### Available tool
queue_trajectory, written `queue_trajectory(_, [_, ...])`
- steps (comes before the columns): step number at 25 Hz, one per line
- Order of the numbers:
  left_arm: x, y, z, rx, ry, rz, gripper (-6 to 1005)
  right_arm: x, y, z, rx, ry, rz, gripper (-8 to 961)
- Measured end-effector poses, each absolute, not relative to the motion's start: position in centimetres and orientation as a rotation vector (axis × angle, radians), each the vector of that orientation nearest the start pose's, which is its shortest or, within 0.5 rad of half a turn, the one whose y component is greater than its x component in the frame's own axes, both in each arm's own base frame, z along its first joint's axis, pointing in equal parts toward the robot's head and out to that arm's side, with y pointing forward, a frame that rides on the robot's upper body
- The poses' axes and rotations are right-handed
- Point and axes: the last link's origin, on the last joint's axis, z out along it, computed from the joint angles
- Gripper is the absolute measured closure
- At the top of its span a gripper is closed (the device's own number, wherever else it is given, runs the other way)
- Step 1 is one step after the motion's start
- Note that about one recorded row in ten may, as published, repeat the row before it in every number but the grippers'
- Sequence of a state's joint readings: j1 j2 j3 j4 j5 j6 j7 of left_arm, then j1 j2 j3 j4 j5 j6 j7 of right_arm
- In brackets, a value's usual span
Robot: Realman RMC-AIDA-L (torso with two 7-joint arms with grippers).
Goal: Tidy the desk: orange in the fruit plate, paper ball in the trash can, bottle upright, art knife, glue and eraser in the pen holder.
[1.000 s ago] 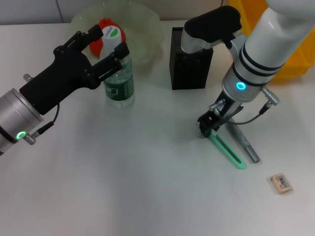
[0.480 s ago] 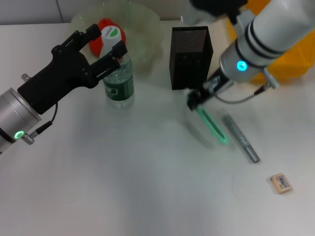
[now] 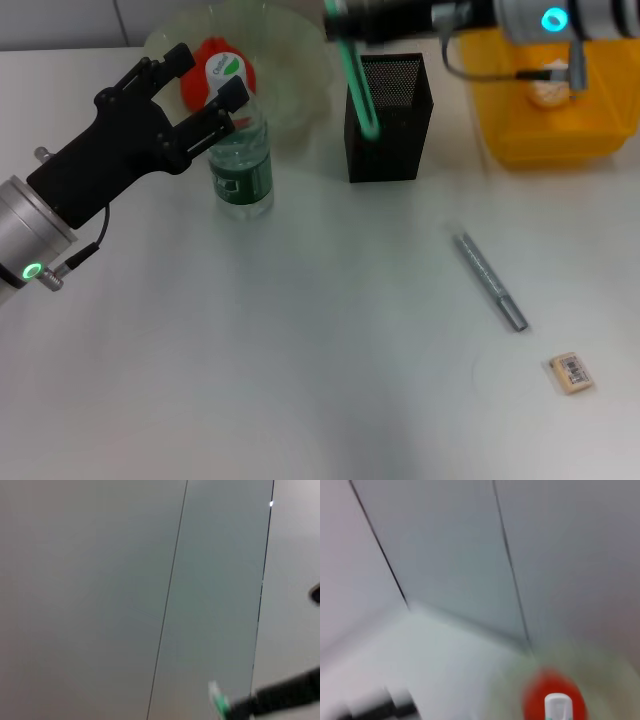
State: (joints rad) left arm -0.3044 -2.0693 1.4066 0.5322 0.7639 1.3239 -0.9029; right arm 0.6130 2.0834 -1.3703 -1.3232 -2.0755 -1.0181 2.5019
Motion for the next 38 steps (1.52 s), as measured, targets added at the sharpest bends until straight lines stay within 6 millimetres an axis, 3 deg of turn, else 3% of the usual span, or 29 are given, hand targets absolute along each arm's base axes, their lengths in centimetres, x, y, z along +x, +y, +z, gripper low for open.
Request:
queue_trajectory(3, [-25.4, 31.5, -1.1, -2.161, -0.478, -1.176, 186, 9.8, 41.2, 1.5, -2.458, 0.748, 0.695, 742])
queue_trajectory(7, [-25.3, 31.6, -1.1, -2.161, -0.477, -1.177, 186, 11.3, 42.3, 1.4, -2.408, 0.707, 0.767, 736])
queue_trajectory(10, [-25.3, 31.6, -1.1, -2.161, -0.477, -1.178, 186, 13.3, 43.6, 0.7, -2.332, 0.638, 0.800, 732])
queue_trajectory(14, [-25.1, 31.8, -1.1, -2.162, -0.472, -1.179, 186, 14.3, 43.9, -0.1, -2.305, 0.554, 0.808, 727])
queue_trajectory(23, [-24.9, 32.4, -0.8, -2.155, -0.459, -1.176, 186, 16.9, 43.4, -1.7, -2.242, 0.382, 0.815, 712])
queue_trajectory(31, [-25.0, 32.6, -0.6, -2.144, -0.455, -1.169, 186, 17.2, 43.0, -1.8, -2.228, 0.413, 0.871, 712])
queue_trajectory(38, [-25.1, 32.8, -0.3, -2.129, -0.456, -1.163, 186, 17.9, 42.5, -0.3, -2.178, 0.516, 0.986, 713])
